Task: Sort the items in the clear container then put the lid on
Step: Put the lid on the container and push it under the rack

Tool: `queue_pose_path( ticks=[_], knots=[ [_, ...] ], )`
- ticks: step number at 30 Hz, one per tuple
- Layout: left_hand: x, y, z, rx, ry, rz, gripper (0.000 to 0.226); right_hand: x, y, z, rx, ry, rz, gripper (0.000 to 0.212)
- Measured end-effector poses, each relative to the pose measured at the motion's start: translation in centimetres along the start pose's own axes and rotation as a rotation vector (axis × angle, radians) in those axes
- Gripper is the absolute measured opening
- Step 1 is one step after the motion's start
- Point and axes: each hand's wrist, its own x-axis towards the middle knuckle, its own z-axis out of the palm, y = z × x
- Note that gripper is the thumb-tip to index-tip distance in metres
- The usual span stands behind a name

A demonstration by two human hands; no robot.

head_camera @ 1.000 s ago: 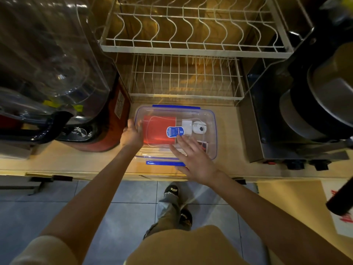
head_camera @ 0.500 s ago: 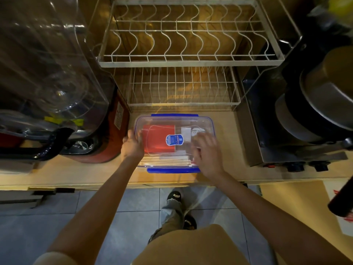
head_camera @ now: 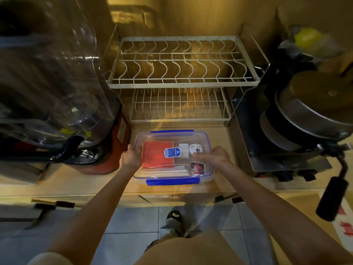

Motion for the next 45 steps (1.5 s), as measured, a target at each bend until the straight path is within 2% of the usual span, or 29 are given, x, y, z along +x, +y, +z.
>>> queue_pose_path(
  ticks=[5, 9, 12, 18, 22, 28, 32, 36, 40, 43, 45],
  knots=[
    [-1.7, 1.3, -2.6, 0.020, 0.033, 0.064, 0.047, -3.0, -1.3, -2.2, 0.051, -0.034, -0.032, 0.039],
    [-3.3, 3.2, -5.8, 0.013, 0.091, 0.167, 0.048, -6.3, -2.5, -4.4, 0.098, -0.057, -0.108, 0.043],
    [-5.1, 5.1, -8.6, -0.036, 0.123, 0.235, 0.054, -8.7, -3.8, -6.5, 0.139, -0.089, -0.196, 0.031],
    [-7.3, 8.5, -15.0, -0.020, 0.065, 0.269, 0.058, -12.4, -7.7, -11.0, 0.172, 0.016, -0.391, 0.037],
    [-7.9, 10.5, -19.0, -0.087, 0.124, 0.284, 0.047, -14.3, -10.8, -13.2, 0.223, 0.013, -0.495, 0.024],
    [-7.7, 13.8, -23.6, -0.115, 0.114, 0.333, 0.045, -14.1, -15.4, -14.3, 0.353, 0.081, -0.603, 0.027],
    [-6.7, 15.8, -23.5, -0.057, 0.179, 0.353, 0.046, -12.5, -17.4, -13.4, 0.417, 0.078, -0.701, 0.029],
    [-4.5, 16.8, -22.0, -0.094, 0.217, 0.331, 0.053, -9.8, -18.6, -12.5, 0.445, 0.033, -0.688, 0.028],
    [-1.6, 17.4, -21.9, -0.132, 0.188, 0.313, 0.057, -7.1, -19.6, -11.6, 0.449, 0.017, -0.676, 0.024],
    [0.1, 18.1, -21.9, -0.151, 0.153, 0.324, 0.051, -5.6, -20.7, -11.1, 0.416, 0.005, -0.676, 0.029],
    [1.3, 18.6, -21.8, -0.143, 0.146, 0.311, 0.054, -4.6, -21.4, -11.0, 0.410, 0.011, -0.661, 0.029]
  ],
)
